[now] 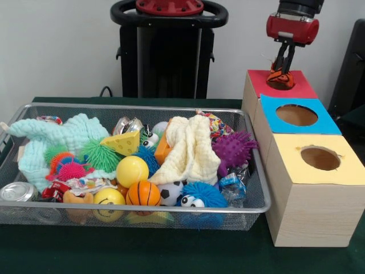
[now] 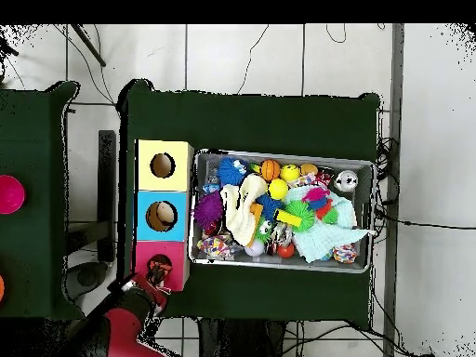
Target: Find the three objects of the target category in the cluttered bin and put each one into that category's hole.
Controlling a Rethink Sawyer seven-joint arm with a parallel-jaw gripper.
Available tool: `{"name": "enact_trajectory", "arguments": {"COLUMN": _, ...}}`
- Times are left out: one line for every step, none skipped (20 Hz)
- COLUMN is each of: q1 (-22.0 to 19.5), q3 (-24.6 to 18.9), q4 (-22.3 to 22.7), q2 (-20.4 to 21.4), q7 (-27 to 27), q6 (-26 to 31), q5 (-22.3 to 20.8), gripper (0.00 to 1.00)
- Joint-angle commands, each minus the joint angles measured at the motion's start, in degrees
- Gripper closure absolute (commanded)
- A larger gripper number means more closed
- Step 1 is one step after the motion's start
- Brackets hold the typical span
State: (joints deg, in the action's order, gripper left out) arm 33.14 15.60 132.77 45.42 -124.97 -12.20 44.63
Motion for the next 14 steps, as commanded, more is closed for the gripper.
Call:
{"name": "enact_trajectory", "arguments": {"q1": -5.8, "q3": -4.8, "q4": -2.0, "q2": -3.5, "q7": -14.4, "q6": -0.2, "q5": -0.3, "gripper": 1.00}}
{"name": "enact_trajectory", "arguments": {"q1": -5.8, "q3": -4.8, "q4": -1.9, "q2": -3.5, "q7": -14.2, "q6": -0.3, "q5": -0.3, "gripper": 1.00}}
{"name": "enact_trajectory", "arguments": {"q1": -4.9, "q3": -4.5, "q4": -2.0, "q2": -3.7, "q7": -14.1, "q6": -0.2, "q5": 0.6, "gripper": 1.00}}
{"name": "enact_trajectory", "arguments": {"q1": -4.5, "q3": -4.6, "q4": -2.2, "q2": -4.1, "q7": -14.2, "q6": -0.4, "q5": 1.0, "gripper": 1.00}}
{"name": "enact_trajectory", "arguments": {"q1": -4.1, "q3": -4.7, "q4": -2.3, "q2": -4.4, "q7": -14.3, "q6": -0.6, "q5": 1.4, "gripper": 1.00}}
{"name": "enact_trajectory", "arguments": {"q1": -3.6, "q3": -4.5, "q4": -2.4, "q2": -4.6, "q7": -14.2, "q6": -0.6, "q5": 1.8, "gripper": 1.00}}
{"name": "enact_trajectory", "arguments": {"q1": -3.7, "q3": -4.6, "q4": -2.5, "q2": -5.0, "q7": -14.3, "q6": -1.0, "q5": 1.7, "gripper": 1.00}}
{"name": "enact_trajectory", "arguments": {"q1": -3.4, "q3": -4.4, "q4": -2.6, "q2": -5.3, "q7": -14.1, "q6": -1.0, "q5": 2.0, "gripper": 1.00}}
{"name": "enact_trajectory", "arguments": {"q1": -3.8, "q3": -4.5, "q4": -2.6, "q2": -5.2, "q7": -14.1, "q6": -1.2, "q5": 1.6, "gripper": 1.00}}
{"name": "enact_trajectory", "arguments": {"q1": -4.1, "q3": -4.6, "q4": -2.6, "q2": -5.2, "q7": -14.1, "q6": -1.3, "q5": 1.2, "gripper": 1.00}}
{"name": "enact_trajectory", "arguments": {"q1": -4.4, "q3": -4.5, "q4": -2.5, "q2": -5.0, "q7": -14.0, "q6": -1.2, "q5": 1.0, "gripper": 1.00}}
{"name": "enact_trajectory", "arguments": {"q1": -4.5, "q3": -4.6, "q4": -2.6, "q2": -5.1, "q7": -14.1, "q6": -1.3, "q5": 1.0, "gripper": 1.00}}
{"name": "enact_trajectory", "arguments": {"q1": -4.4, "q3": -4.4, "q4": -2.7, "q2": -5.1, "q7": -14.0, "q6": -1.2, "q5": 1.2, "gripper": 1.00}}
{"name": "enact_trajectory", "arguments": {"q1": -4.1, "q3": -4.5, "q4": -2.9, "q2": -5.4, "q7": -14.2, "q6": -1.3, "q5": 1.5, "gripper": 1.00}}
